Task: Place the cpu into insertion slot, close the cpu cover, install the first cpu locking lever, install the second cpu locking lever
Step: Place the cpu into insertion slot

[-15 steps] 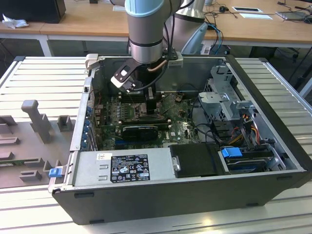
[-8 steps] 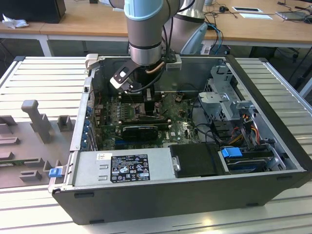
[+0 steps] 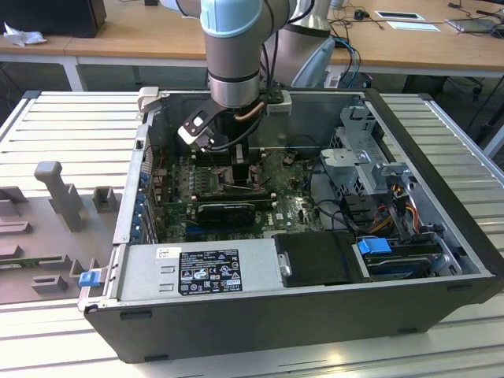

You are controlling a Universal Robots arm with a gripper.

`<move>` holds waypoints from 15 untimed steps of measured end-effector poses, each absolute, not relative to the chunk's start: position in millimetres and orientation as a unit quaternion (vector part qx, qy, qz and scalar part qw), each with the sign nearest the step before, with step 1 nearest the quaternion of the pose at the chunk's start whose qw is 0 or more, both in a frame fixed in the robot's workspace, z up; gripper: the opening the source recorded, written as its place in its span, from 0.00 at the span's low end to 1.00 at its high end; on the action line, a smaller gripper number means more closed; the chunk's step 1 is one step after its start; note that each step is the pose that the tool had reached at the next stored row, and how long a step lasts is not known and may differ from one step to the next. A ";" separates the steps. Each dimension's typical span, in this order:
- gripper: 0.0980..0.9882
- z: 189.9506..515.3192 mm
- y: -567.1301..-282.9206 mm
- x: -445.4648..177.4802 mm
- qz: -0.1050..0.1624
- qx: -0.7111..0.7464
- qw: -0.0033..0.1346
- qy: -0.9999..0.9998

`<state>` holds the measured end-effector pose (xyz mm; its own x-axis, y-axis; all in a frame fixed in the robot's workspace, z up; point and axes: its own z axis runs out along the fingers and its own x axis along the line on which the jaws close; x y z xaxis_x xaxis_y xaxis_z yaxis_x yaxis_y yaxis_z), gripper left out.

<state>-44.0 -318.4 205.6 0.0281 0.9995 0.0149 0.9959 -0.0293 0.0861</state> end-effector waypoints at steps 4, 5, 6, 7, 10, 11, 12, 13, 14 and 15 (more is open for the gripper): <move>0.57 201.9 -317.0 -43.9 0.038 0.717 0.023 0.696; 0.57 201.8 -316.8 -43.6 0.039 0.717 0.022 0.696; 0.57 201.9 -316.8 -43.4 0.039 0.717 0.022 0.696; 0.57 202.3 -316.7 -43.3 0.038 0.717 0.023 0.696; 0.57 210.0 -316.6 -43.2 0.031 0.716 0.030 0.696; 0.57 211.0 -316.7 -43.3 0.027 0.716 0.035 0.697; 0.48 212.1 -316.8 -43.3 0.024 0.716 0.037 0.697; 0.41 213.1 -316.8 -43.3 0.023 0.716 0.038 0.697; 0.34 214.1 -316.8 -43.3 0.022 0.716 0.040 0.697; 0.34 214.5 -316.7 -43.3 0.021 0.716 0.041 0.697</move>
